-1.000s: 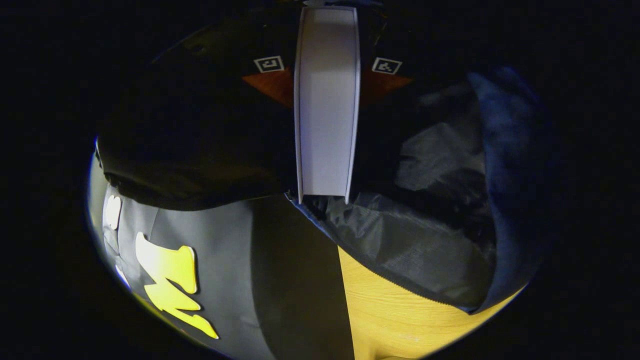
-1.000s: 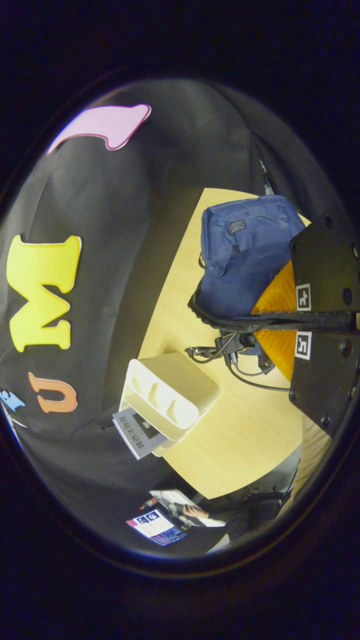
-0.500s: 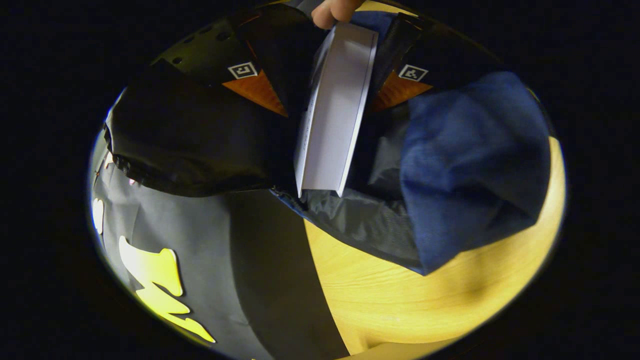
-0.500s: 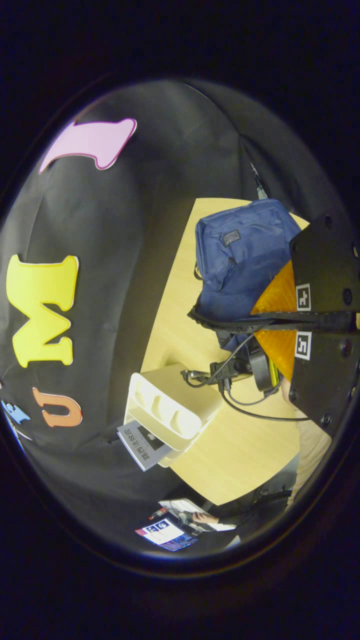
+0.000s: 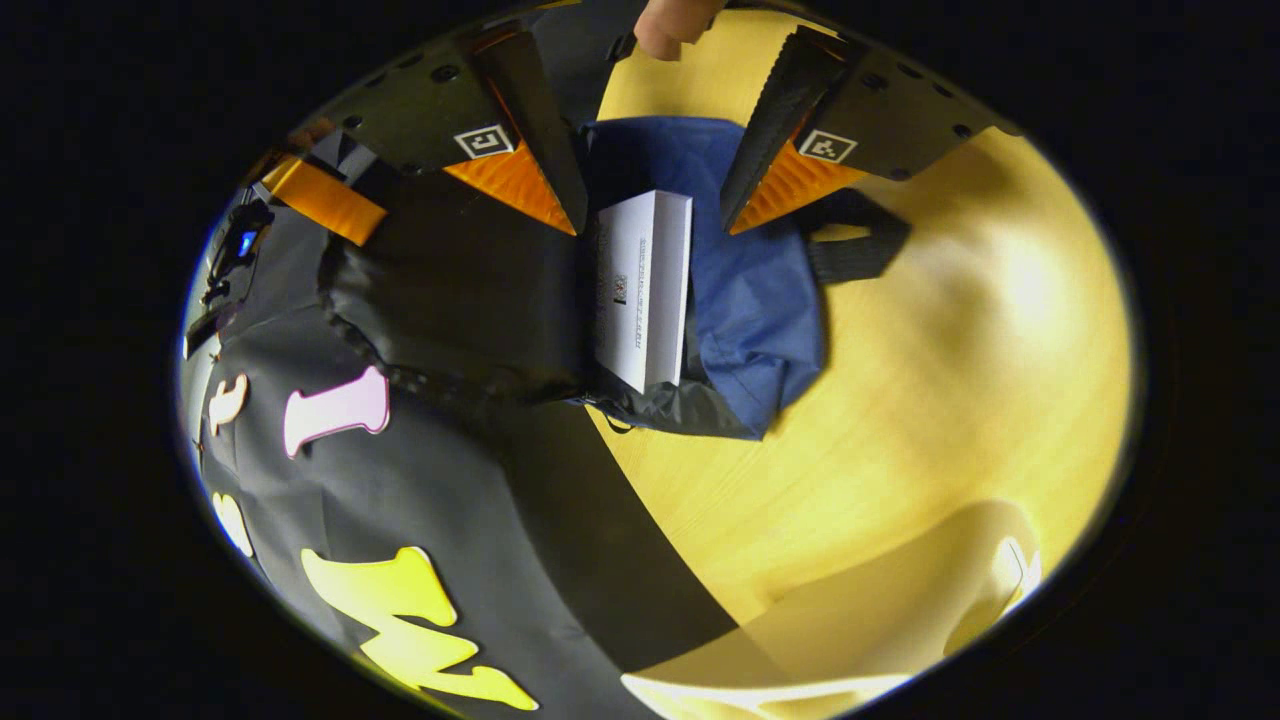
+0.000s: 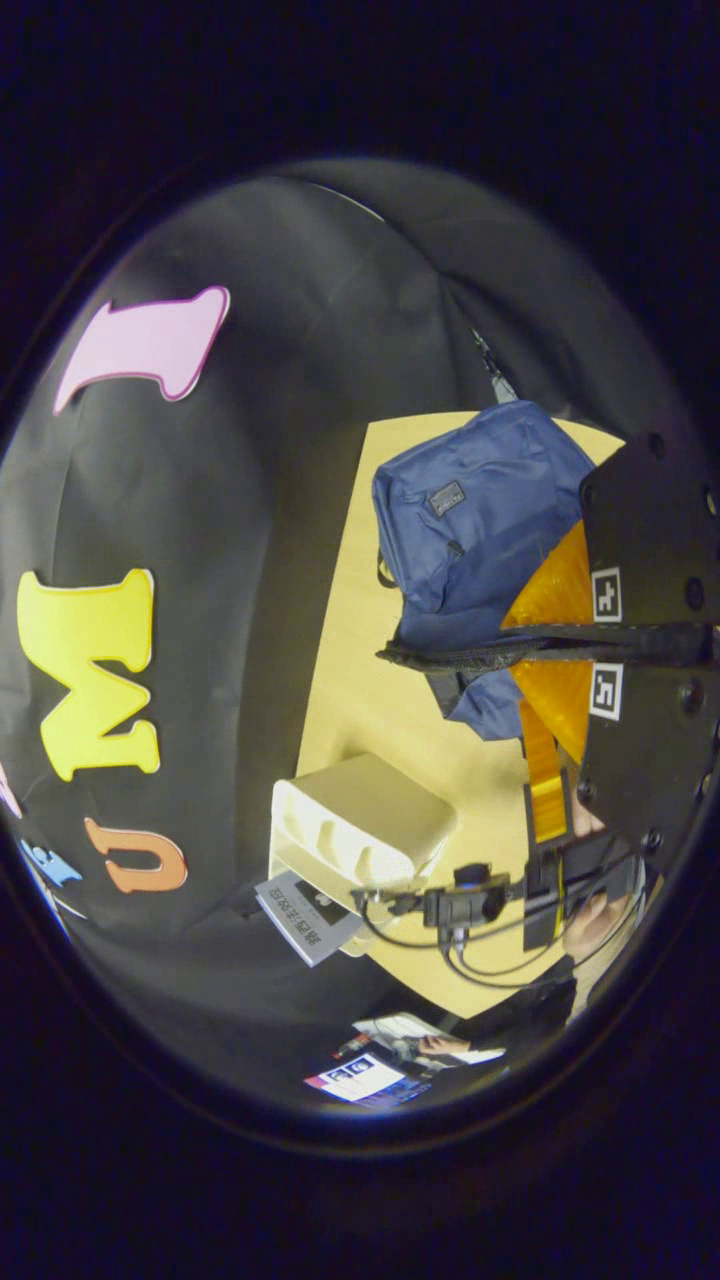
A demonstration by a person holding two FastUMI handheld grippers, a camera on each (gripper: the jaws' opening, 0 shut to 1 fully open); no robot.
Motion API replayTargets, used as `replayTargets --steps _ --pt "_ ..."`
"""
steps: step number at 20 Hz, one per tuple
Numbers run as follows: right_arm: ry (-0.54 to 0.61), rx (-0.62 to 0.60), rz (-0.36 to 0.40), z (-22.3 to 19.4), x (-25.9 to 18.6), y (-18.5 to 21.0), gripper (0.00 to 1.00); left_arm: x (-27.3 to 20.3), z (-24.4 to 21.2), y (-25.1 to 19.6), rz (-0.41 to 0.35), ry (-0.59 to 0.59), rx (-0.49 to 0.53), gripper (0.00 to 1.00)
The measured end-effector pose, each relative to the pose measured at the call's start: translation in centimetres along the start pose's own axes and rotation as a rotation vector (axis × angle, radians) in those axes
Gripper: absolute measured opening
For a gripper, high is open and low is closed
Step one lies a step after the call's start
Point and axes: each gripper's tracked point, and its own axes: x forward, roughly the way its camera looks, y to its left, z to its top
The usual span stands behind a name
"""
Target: Open the schoolbag, grab two books from the bookshelf and put them into the schoolbag.
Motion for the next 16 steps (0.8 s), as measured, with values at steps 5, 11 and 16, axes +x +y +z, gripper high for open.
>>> replayTargets --steps 5,11,16 --pt "-0.014 0.062 -0.013 -1.2 0.7 0.0 0.00 -7.6 2.3 0.6 0.073 -0.048 0.220 0.88" --pt "-0.033 0.147 -0.049 -1.7 0.5 -0.6 0.00 -16.2 8.5 1.3 0.194 -0.132 0.437 0.88" --pt "-0.041 0.177 -0.070 -1.7 0.4 -0.4 0.00 -22.2 16.7 1.7 0.295 -0.201 0.522 0.87"
